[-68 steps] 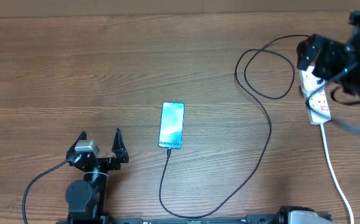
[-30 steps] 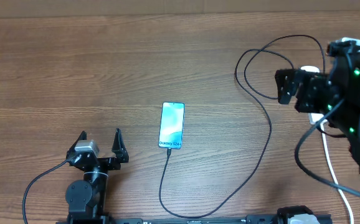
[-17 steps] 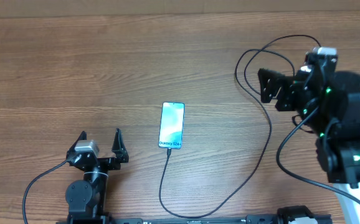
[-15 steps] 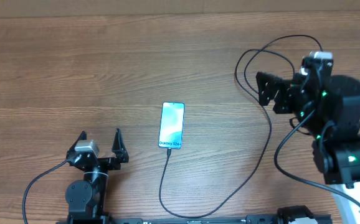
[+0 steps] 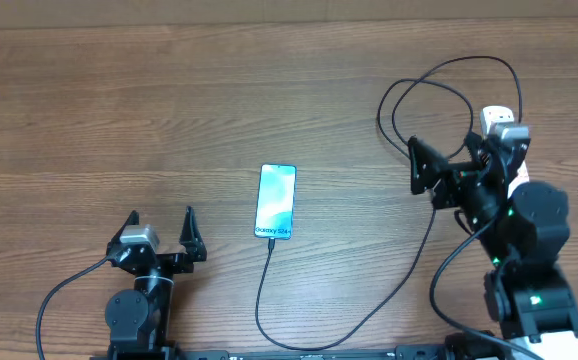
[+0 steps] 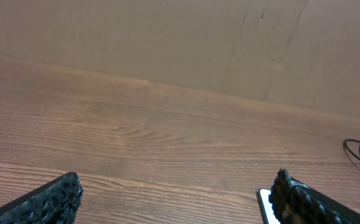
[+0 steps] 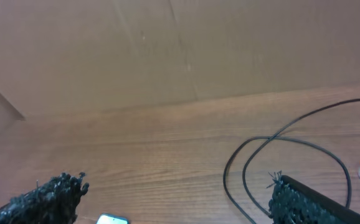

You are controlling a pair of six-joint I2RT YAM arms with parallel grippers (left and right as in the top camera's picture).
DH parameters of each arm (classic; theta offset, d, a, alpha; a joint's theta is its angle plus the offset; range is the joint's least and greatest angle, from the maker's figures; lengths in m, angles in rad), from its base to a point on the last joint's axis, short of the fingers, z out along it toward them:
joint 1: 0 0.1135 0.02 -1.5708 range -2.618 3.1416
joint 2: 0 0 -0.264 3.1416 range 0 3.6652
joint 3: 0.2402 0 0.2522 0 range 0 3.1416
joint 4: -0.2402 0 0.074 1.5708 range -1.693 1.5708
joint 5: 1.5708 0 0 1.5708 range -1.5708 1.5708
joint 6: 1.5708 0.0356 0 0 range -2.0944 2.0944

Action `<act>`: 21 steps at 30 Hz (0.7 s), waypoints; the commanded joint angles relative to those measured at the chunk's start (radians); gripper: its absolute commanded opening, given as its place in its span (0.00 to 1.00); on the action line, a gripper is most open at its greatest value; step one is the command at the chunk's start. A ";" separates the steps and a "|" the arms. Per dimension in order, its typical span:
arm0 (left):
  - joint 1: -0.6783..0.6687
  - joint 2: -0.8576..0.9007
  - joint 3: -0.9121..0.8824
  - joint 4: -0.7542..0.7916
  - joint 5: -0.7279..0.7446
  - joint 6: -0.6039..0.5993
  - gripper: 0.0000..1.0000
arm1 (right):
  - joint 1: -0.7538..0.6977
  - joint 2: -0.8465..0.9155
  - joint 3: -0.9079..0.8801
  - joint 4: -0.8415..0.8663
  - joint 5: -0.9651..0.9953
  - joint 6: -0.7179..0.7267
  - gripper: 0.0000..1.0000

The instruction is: Plug charger to phone and switch on socket

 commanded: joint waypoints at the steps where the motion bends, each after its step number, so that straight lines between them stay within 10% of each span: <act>1: 0.005 -0.011 -0.003 -0.001 -0.013 0.022 1.00 | 0.006 -0.056 -0.094 0.086 -0.006 -0.002 1.00; 21: 0.005 -0.011 -0.003 -0.001 -0.013 0.022 1.00 | 0.005 -0.383 -0.632 0.625 -0.006 -0.001 1.00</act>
